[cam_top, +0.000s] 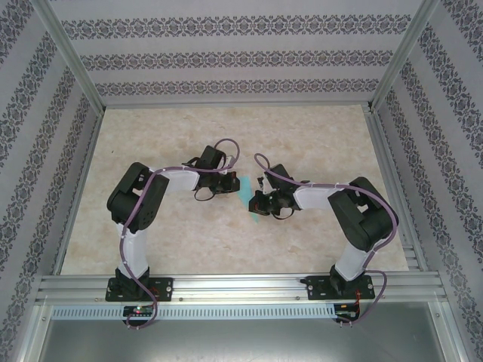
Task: Fold a paper plane with a square sheet of paper (pick it up from the middle)
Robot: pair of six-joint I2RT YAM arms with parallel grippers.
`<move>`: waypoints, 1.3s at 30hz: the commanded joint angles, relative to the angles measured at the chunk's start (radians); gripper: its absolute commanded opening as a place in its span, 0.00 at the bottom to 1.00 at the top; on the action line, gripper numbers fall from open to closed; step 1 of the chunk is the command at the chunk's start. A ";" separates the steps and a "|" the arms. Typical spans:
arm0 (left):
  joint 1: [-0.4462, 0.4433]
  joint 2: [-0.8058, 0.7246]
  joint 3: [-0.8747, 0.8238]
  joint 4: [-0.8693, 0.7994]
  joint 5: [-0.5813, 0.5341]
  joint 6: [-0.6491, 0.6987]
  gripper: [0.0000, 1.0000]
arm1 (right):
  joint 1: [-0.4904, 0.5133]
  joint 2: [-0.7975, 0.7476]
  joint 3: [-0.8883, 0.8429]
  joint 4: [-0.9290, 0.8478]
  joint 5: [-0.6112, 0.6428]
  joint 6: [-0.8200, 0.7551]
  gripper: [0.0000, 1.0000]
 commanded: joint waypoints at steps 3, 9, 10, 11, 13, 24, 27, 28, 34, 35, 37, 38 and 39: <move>-0.009 0.038 0.024 -0.042 -0.068 0.021 0.06 | -0.002 -0.046 0.053 -0.090 0.013 -0.031 0.04; -0.012 0.057 0.036 -0.077 -0.081 0.032 0.06 | -0.003 0.042 0.149 -0.069 0.017 -0.043 0.04; -0.012 0.059 0.036 -0.081 -0.083 0.032 0.07 | -0.004 0.062 0.157 -0.069 0.017 -0.044 0.04; -0.013 0.061 0.038 -0.085 -0.087 0.030 0.07 | -0.004 0.076 0.160 -0.068 0.018 -0.045 0.03; -0.014 0.064 0.040 -0.096 -0.098 0.029 0.06 | -0.004 0.099 0.151 -0.069 0.026 -0.048 0.04; -0.018 0.087 0.071 -0.183 -0.177 0.024 0.06 | -0.003 -0.004 -0.052 -0.084 0.030 -0.054 0.03; -0.018 0.085 0.077 -0.195 -0.187 0.028 0.06 | 0.000 -0.057 -0.133 -0.075 0.023 -0.045 0.03; -0.018 0.087 0.082 -0.200 -0.187 0.031 0.06 | 0.004 -0.079 -0.159 -0.068 0.015 -0.041 0.03; -0.020 0.076 0.125 -0.225 -0.169 0.041 0.08 | 0.000 -0.211 -0.173 -0.101 0.053 -0.036 0.06; -0.019 0.071 0.138 -0.226 -0.151 0.043 0.09 | -0.008 -0.236 -0.159 -0.112 0.070 -0.035 0.09; -0.019 0.046 0.173 -0.240 -0.133 0.054 0.12 | -0.032 -0.284 -0.119 -0.146 0.132 -0.032 0.18; -0.020 0.033 0.192 -0.252 -0.133 0.057 0.14 | -0.043 -0.302 -0.103 -0.159 0.157 -0.035 0.23; -0.019 0.020 0.214 -0.269 -0.131 0.060 0.17 | -0.058 -0.318 -0.087 -0.166 0.180 -0.037 0.29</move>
